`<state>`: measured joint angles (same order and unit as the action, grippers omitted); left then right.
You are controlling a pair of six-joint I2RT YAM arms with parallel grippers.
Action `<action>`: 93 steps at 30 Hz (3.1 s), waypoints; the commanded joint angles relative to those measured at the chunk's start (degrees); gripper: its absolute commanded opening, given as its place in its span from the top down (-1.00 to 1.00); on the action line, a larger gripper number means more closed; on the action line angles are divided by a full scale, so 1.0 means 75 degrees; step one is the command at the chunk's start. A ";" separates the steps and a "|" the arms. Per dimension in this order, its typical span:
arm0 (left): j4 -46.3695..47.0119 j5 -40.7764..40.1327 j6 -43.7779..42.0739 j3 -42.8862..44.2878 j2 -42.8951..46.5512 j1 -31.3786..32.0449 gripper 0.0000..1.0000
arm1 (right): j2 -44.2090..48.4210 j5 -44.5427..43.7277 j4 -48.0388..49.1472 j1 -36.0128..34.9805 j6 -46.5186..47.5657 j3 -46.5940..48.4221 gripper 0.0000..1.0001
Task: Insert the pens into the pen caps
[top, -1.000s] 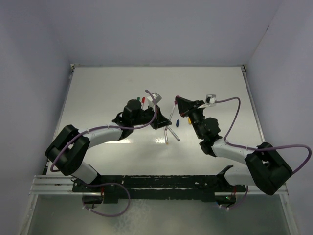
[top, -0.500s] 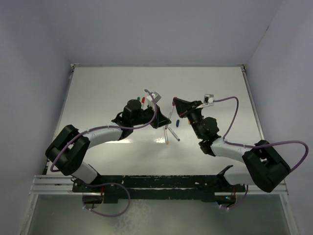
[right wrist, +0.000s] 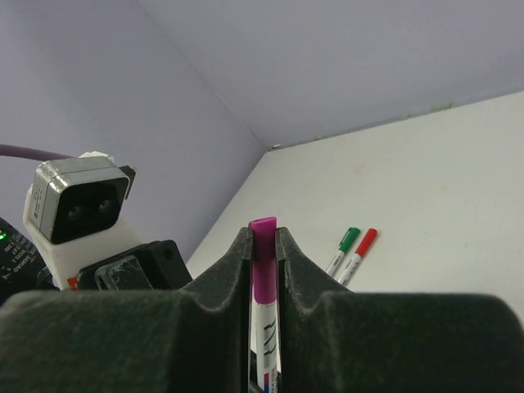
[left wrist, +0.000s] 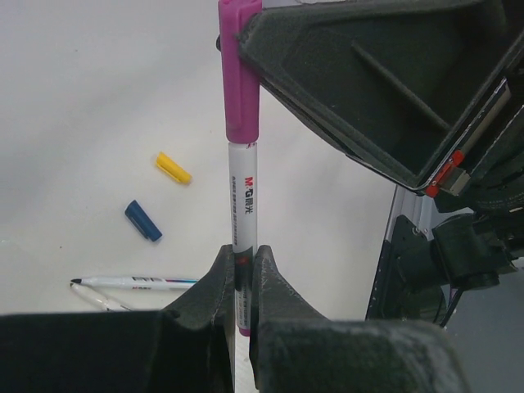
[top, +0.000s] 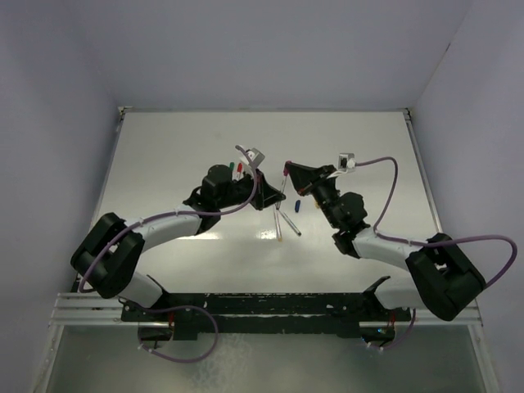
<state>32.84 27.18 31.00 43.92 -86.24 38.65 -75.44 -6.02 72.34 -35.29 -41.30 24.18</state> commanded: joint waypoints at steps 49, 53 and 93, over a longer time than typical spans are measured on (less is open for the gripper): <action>-0.2756 -0.3520 -0.1446 0.1510 -0.0626 -0.0888 1.00 | 0.0828 -0.3038 -0.5296 -0.1135 0.2549 0.3103 -0.14; -0.3898 -0.3939 -0.1679 0.2407 -0.1502 -0.0888 0.99 | 0.1332 -0.3569 -0.5573 -0.1140 0.2629 0.2811 -0.17; -0.5664 -0.5204 -0.1499 0.4175 -0.3602 -0.0880 0.56 | -0.0340 -0.2446 -0.8025 -0.1127 0.1702 0.3006 -0.21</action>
<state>-9.67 -11.81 18.92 73.19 -113.60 32.01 -76.12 -26.79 13.82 -43.81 -26.98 44.16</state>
